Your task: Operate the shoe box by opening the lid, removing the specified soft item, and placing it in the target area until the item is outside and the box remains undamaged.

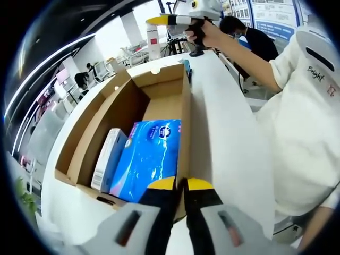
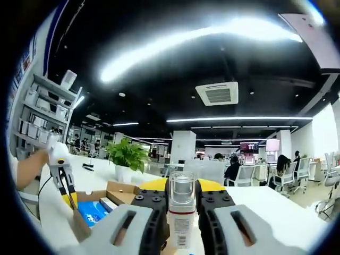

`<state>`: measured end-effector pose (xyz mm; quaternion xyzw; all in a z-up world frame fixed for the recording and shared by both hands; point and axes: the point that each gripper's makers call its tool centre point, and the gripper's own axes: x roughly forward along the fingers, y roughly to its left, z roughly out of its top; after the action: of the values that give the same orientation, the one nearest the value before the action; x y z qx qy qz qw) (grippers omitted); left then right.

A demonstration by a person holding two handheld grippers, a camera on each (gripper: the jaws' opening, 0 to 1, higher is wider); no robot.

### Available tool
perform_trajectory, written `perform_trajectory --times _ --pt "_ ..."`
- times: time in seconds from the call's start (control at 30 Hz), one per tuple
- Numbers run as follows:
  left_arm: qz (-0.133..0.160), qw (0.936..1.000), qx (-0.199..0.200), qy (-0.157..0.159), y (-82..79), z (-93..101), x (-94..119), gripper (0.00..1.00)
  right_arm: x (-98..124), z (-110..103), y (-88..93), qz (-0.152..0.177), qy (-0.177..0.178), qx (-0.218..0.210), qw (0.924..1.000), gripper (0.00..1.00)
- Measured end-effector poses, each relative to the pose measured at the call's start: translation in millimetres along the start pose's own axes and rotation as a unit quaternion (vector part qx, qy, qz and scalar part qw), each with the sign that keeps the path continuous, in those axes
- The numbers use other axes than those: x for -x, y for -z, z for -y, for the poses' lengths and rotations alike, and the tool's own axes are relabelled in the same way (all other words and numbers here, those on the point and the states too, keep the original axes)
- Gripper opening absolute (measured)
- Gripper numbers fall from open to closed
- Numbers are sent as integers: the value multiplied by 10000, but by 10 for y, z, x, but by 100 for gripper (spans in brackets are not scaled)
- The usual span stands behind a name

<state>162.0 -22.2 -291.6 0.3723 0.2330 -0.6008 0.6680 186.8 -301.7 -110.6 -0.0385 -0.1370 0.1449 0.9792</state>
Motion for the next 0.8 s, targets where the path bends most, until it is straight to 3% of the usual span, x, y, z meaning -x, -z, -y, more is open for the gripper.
perform_trajectory --times 0.13,0.23,0.4,0.5,0.57,0.63,0.8 --pt "5 10000 -44 -11 -3 2 -1 5 137 167 -116 53 217 145 9996 18" --pt "-146 9999 -78 -12 -1 10 -12 5 191 283 -179 45 367 261 9990 18" --pt "-41 10000 -29 1 4 -2 -1 5 314 470 -212 38 559 355 9978 18" --pt "-29 10000 -55 1 1 3 -2 5 400 625 -248 -130 625 419 9971 18" --pt "-61 10000 -41 40 1 1 -6 5 481 735 -439 -117 547 511 9971 18" --pt "-91 9999 31 72 1 -4 -10 5 560 825 -569 20 684 704 9952 18" --pt "-93 9999 61 52 4 1 -10 5 738 998 -505 10 895 619 9941 18"
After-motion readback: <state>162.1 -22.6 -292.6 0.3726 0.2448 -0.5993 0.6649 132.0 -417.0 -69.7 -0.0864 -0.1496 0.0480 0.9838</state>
